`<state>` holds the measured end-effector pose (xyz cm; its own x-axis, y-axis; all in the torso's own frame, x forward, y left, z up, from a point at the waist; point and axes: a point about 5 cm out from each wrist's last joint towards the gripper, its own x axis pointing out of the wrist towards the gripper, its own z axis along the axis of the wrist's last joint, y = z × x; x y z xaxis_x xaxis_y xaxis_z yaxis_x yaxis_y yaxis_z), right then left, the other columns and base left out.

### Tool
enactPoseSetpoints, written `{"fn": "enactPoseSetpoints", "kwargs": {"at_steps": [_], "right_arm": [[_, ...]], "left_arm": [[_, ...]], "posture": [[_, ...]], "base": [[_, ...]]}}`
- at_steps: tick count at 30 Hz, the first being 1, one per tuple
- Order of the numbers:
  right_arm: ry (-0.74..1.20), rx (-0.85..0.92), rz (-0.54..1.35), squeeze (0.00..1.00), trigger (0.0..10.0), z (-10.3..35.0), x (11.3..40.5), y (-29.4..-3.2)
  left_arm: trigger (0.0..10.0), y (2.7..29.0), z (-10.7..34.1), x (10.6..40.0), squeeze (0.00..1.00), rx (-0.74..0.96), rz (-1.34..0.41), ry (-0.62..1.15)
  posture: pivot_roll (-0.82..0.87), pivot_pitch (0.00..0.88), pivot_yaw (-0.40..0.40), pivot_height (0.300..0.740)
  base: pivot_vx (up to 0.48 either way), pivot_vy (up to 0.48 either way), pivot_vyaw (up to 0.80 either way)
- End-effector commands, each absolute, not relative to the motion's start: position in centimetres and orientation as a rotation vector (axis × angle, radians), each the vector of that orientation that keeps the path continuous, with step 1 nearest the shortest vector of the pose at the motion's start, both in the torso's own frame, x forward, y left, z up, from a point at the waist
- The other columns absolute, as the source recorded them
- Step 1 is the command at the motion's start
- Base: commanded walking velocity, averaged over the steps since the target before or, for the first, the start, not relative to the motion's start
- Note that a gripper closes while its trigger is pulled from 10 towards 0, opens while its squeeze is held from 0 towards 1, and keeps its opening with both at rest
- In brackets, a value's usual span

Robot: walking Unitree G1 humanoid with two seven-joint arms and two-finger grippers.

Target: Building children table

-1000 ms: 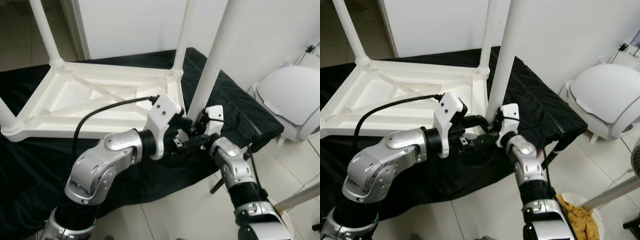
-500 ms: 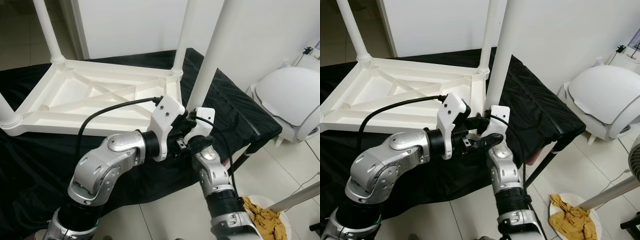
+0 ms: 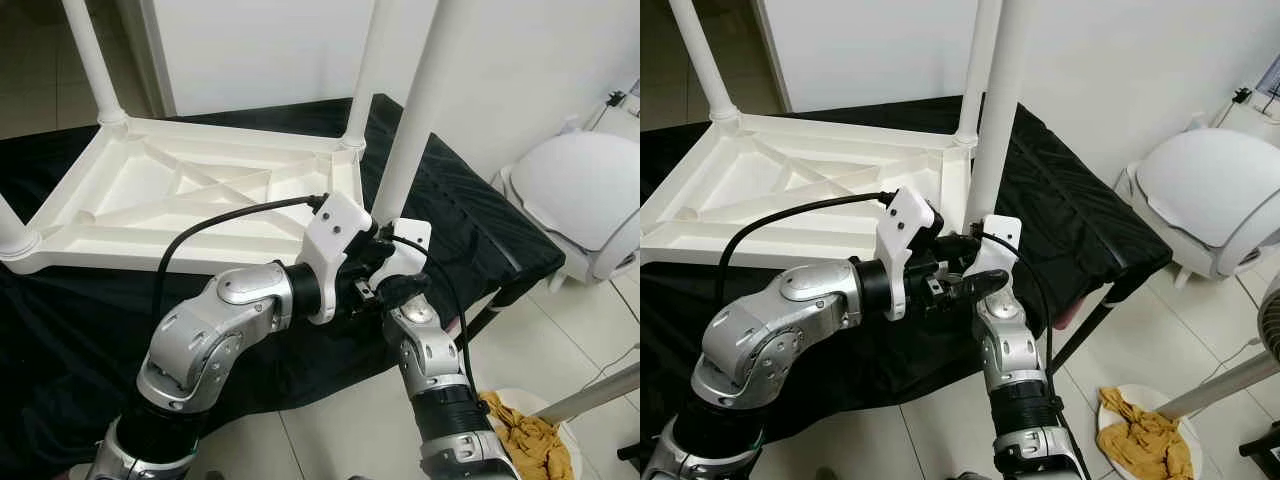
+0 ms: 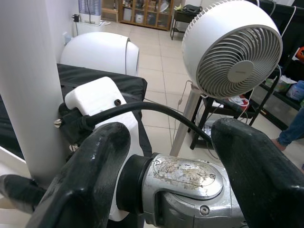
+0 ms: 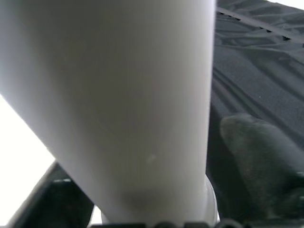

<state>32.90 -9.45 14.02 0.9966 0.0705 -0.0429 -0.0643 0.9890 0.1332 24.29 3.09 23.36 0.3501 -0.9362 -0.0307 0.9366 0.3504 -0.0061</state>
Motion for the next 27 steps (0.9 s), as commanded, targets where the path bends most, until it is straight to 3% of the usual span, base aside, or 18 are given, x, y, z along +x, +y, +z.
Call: {"fn": "enactPoseSetpoints", "kwargs": {"at_steps": [1,6,14,19,20,26,27], "right_arm": [[0.056,0.143,0.073,1.0,10.0,13.8,32.8,-9.7],[0.034,0.136,0.133,1.0,10.0,14.1,32.9,-10.0],[0.008,0.034,0.318,1.0,10.0,14.7,34.1,-14.0],[0.007,0.001,0.422,1.0,10.0,14.8,34.2,-14.5],[0.009,-0.02,0.479,0.0,10.0,14.9,34.2,-14.5],[0.046,-0.043,0.634,0.0,10.0,14.4,34.1,-14.4],[0.066,-0.055,0.677,0.0,4.8,14.1,34.0,-14.4]], "left_arm": [[10.0,3.0,23.3,24.2,0.0,0.016,-1.176,0.028],[10.0,3.0,23.3,24.2,0.0,0.016,-1.177,0.027],[10.0,3.0,23.4,24.3,0.0,0.021,-1.186,0.026],[10.0,3.0,23.4,24.3,0.0,0.023,-1.189,0.025],[10.0,3.0,23.5,24.3,0.0,0.025,-1.19,0.024],[10.0,3.0,23.6,24.4,0.0,0.028,-1.188,0.021],[10.0,3.0,23.6,24.4,0.0,0.028,-1.187,0.02]], "posture": [[-0.05,0.012,-0.074,0.74],[-0.05,0.011,-0.073,0.74],[-0.06,0.002,-0.061,0.74],[-0.06,0.0,-0.06,0.74],[-0.06,0.0,-0.059,0.74],[-0.05,0.0,-0.06,0.74],[-0.04,0.0,-0.06,0.74]], "base": [[0.0,0.0,0.0],[0.0,0.0,0.0],[0.0,0.0,0.0],[0.0,0.0,0.0],[0.0,0.0,0.0],[0.0,0.0,0.0],[0.0,0.0,0.0]]}}
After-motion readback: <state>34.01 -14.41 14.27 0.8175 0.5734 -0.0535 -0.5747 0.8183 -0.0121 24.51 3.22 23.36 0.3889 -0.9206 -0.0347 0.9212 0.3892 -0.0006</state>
